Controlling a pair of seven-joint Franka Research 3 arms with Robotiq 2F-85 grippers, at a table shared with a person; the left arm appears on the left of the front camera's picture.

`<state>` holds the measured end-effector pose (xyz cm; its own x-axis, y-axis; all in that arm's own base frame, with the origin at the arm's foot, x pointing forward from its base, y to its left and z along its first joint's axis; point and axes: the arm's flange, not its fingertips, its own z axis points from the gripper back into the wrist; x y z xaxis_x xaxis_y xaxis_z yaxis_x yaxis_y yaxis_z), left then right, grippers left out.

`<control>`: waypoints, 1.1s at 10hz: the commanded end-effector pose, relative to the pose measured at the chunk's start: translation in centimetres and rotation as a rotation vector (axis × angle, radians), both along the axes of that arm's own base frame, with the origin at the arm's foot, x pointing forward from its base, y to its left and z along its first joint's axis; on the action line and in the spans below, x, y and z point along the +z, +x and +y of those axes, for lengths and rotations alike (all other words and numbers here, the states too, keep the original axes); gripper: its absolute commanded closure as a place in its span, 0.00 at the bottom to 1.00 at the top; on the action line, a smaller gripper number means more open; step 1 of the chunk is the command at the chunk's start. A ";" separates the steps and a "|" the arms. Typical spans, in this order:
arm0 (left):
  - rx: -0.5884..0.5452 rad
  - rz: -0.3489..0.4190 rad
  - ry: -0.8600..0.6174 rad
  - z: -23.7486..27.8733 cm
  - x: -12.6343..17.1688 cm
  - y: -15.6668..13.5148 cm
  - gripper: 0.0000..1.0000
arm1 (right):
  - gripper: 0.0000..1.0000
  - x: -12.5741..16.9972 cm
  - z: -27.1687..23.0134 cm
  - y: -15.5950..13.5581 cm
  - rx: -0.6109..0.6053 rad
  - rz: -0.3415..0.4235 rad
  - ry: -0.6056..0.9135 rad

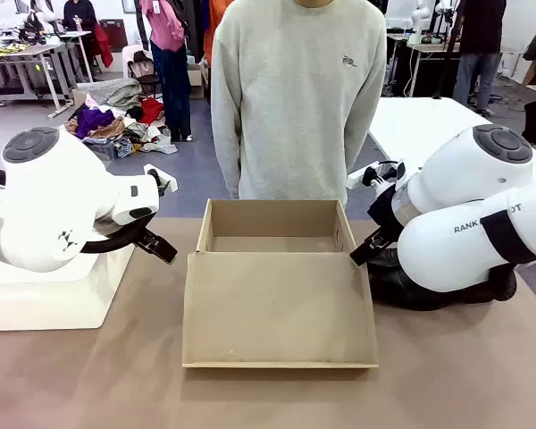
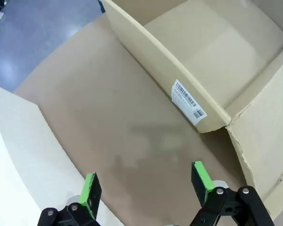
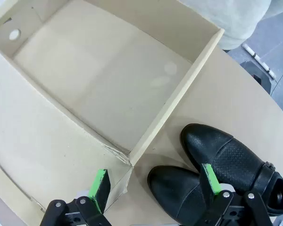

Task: Pack the shoes into the box.
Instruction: Place one shoe of the Shoes into the Shoes Box.

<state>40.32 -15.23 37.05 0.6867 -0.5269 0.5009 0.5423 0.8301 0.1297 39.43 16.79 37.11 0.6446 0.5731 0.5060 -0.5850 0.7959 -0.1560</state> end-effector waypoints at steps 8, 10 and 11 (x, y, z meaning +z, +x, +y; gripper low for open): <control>0.000 0.000 0.000 0.0 0.0 0.0 0.00 | 0.00 0.0 0.0 0.0 0.000 0.000 0.000; 0.000 0.000 0.000 0.0 0.0 0.0 0.00 | 0.00 0.0 0.0 0.0 0.000 0.000 0.000; 0.000 0.000 0.000 0.0 0.0 0.0 0.00 | 0.00 0.0 0.0 0.0 0.000 0.000 0.000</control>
<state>40.30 -15.27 37.05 0.6861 -0.5277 0.5008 0.5431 0.8295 0.1300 39.42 16.80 37.11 0.6444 0.5735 0.5058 -0.5852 0.7956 -0.1564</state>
